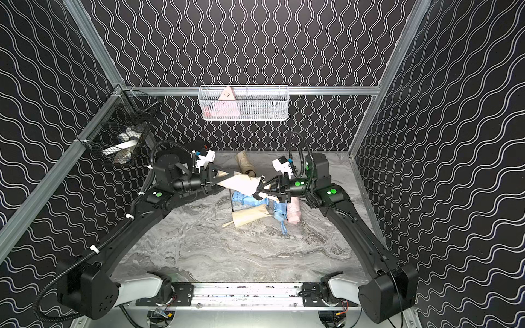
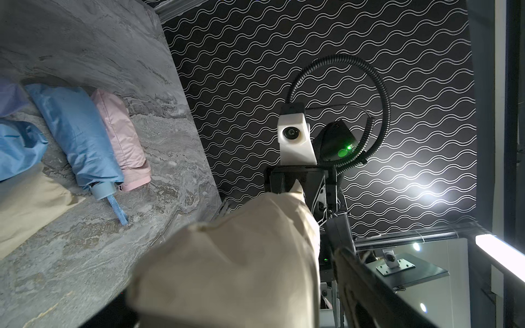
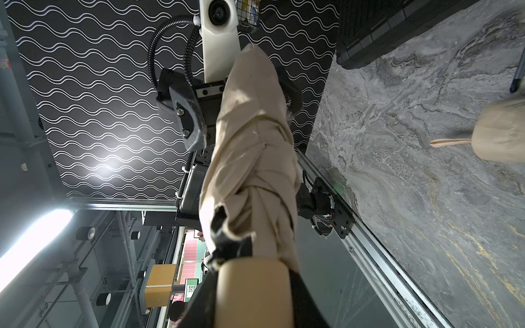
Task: Take umbrellas out of sleeves
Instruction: Pick up the umbrella from the center of the board.
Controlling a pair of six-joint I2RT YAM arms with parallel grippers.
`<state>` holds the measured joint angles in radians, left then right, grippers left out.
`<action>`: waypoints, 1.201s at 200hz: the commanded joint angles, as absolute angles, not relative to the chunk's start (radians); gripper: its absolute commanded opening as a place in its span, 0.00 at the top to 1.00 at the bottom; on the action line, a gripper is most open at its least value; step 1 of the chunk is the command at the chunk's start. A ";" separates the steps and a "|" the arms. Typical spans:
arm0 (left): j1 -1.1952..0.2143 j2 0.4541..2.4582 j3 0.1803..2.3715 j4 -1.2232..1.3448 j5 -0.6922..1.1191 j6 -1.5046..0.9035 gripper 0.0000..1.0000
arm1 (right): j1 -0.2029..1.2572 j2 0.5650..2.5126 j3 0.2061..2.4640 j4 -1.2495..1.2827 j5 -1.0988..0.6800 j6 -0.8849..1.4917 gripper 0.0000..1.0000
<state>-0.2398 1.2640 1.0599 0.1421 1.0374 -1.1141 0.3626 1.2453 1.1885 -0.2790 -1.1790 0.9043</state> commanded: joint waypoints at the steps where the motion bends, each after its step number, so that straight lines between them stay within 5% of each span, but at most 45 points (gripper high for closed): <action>1: -0.226 1.260 1.073 0.122 1.066 -1.086 0.12 | 0.370 1.233 1.212 -0.304 -1.212 0.853 0.86; 156: -0.238 1.231 1.023 0.181 1.201 -1.168 0.23 | 0.386 1.212 1.199 -0.442 -1.209 0.741 0.86; 240: -0.223 1.202 0.941 0.221 1.210 -1.202 0.47 | 0.414 1.258 1.204 -0.476 -1.193 0.704 0.85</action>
<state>-0.2276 1.2041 0.9470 0.1547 1.1778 -1.1835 0.4114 1.2480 1.1980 -0.4725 -1.2011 0.7322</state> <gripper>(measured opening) 0.570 0.299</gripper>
